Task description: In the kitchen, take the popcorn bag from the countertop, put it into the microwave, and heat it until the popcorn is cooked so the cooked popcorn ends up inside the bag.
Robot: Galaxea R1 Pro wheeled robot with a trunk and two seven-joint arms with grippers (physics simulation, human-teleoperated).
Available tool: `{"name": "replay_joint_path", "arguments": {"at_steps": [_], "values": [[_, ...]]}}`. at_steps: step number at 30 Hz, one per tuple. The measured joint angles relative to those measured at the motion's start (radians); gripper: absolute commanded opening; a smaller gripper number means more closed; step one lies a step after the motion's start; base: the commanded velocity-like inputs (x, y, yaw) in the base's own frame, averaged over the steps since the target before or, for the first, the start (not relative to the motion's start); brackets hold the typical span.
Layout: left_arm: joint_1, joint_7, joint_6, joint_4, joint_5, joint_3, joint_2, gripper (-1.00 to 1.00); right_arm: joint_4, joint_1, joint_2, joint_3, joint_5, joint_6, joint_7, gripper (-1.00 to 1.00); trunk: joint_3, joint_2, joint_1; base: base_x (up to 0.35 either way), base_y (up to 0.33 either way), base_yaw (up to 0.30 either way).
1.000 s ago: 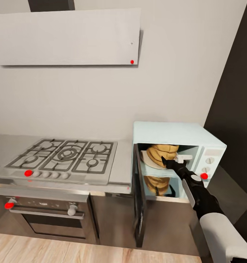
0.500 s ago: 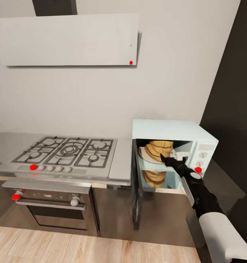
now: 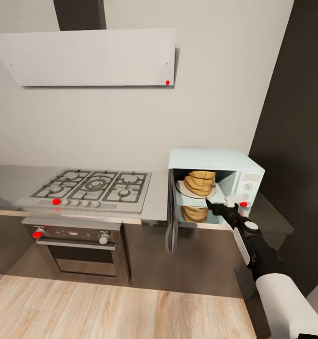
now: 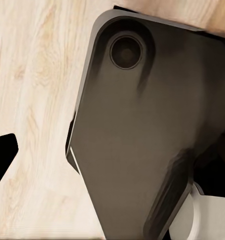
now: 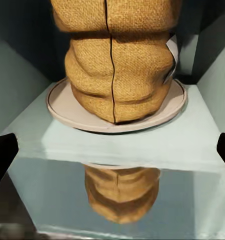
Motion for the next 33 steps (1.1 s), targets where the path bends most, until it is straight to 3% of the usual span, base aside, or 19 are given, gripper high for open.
{"name": "replay_joint_path", "arguments": {"at_steps": [10, 13, 16, 21, 30, 32, 33], "values": [[0.000, 0.000, 0.000, 0.000, 0.000, 0.000, 0.001, 1.00, 0.004, 0.000, -0.001, 0.000, -0.003, 0.004, 0.002, 1.00, 0.000, 0.000, 0.000, -0.307, 0.000, 0.000], [0.000, 0.000, 0.000, 0.000, 0.000, -0.001, 0.000, 1.00, 0.045, 0.000, -0.003, 0.000, -0.007, 0.006, 0.002, 1.00, 0.000, 0.000, 0.000, -0.235, 0.000, 0.000], [0.000, 0.000, 0.000, 0.000, 0.000, -0.001, 0.001, 1.00, 0.170, 0.000, -0.008, 0.001, -0.003, 0.007, 0.002, 1.00, 0.000, 0.000, 0.000, -0.092, 0.000, 0.000], [0.000, 0.000, 0.000, 0.000, 0.000, 0.000, 0.000, 1.00, 0.366, 0.000, -0.002, 0.004, 0.116, 0.007, 0.003, 1.00, 0.000, 0.000, -0.001, -0.010, 0.000, 0.000], [0.000, 0.000, 0.000, 0.000, 0.000, 0.000, 0.001, 1.00, 0.904, 0.000, 0.002, 0.006, 0.142, -0.046, 0.003, 1.00, 0.000, 0.000, -0.001, 0.000, 0.000, 0.000], [0.000, 0.000, 0.000, 0.000, 0.000, 0.000, 0.001, 1.00, 0.956, 0.028, 0.003, 0.006, 0.140, -0.073, -0.004, 1.00, 0.000, 0.000, -0.001, 0.000, 0.000, 0.000], [0.000, 0.000, 0.000, 0.000, 0.000, 0.000, 0.001, 1.00, 0.968, 0.076, 0.003, 0.006, 0.139, -0.084, -0.008, 1.00, 0.000, 0.000, -0.001, 0.000, 0.000, 0.000]]}}
